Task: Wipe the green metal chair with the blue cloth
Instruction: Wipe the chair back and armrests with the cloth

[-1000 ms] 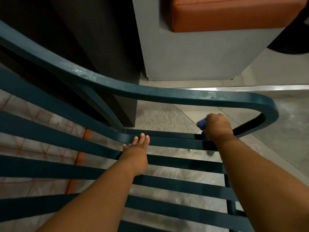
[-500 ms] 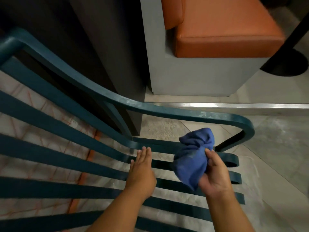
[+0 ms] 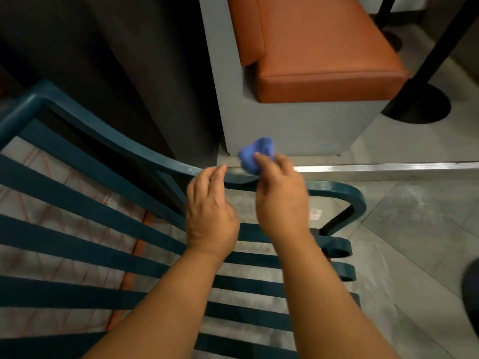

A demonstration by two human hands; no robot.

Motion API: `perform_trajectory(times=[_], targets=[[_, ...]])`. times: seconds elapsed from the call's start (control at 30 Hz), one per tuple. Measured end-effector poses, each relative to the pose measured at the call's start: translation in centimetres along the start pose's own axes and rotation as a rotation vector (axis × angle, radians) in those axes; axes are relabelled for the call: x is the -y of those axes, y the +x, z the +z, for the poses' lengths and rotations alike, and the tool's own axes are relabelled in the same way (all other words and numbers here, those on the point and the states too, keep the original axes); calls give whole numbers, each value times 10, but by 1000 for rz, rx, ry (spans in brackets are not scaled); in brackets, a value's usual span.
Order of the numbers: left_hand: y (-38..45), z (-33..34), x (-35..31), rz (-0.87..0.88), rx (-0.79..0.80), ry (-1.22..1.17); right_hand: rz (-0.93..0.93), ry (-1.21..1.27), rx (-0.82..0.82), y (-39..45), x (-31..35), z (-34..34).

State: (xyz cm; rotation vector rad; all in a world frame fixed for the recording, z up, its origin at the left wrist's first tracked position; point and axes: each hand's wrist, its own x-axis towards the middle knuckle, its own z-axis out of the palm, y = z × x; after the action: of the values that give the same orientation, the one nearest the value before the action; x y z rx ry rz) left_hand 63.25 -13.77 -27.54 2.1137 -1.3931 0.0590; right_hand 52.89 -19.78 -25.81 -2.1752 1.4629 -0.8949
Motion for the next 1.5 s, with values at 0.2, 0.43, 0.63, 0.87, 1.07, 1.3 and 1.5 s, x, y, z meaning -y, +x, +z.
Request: perform_trajectory(times=[0.2, 0.43, 0.63, 0.87, 1.07, 1.3, 1.5], targets=[[-5, 6, -3, -8, 93, 88, 12, -318, 334, -14, -37, 23], [5, -2, 10, -3, 130, 118, 373, -285, 88, -28, -125, -52], [23, -7, 26, 29, 394, 439, 794, -2, 3, -39, -141, -48], [32, -24, 45, -42, 499, 522, 404, -112, -62, -9, -54, 6], [38, -62, 65, -212, 384, 491, 121, 1, 247, 2, 49, 90], [43, -124, 84, -272, 222, 260, 95, 104, 542, 55, 144, 113], [44, -166, 71, -212, 109, 197, -104, 278, 588, 60, 161, 104]])
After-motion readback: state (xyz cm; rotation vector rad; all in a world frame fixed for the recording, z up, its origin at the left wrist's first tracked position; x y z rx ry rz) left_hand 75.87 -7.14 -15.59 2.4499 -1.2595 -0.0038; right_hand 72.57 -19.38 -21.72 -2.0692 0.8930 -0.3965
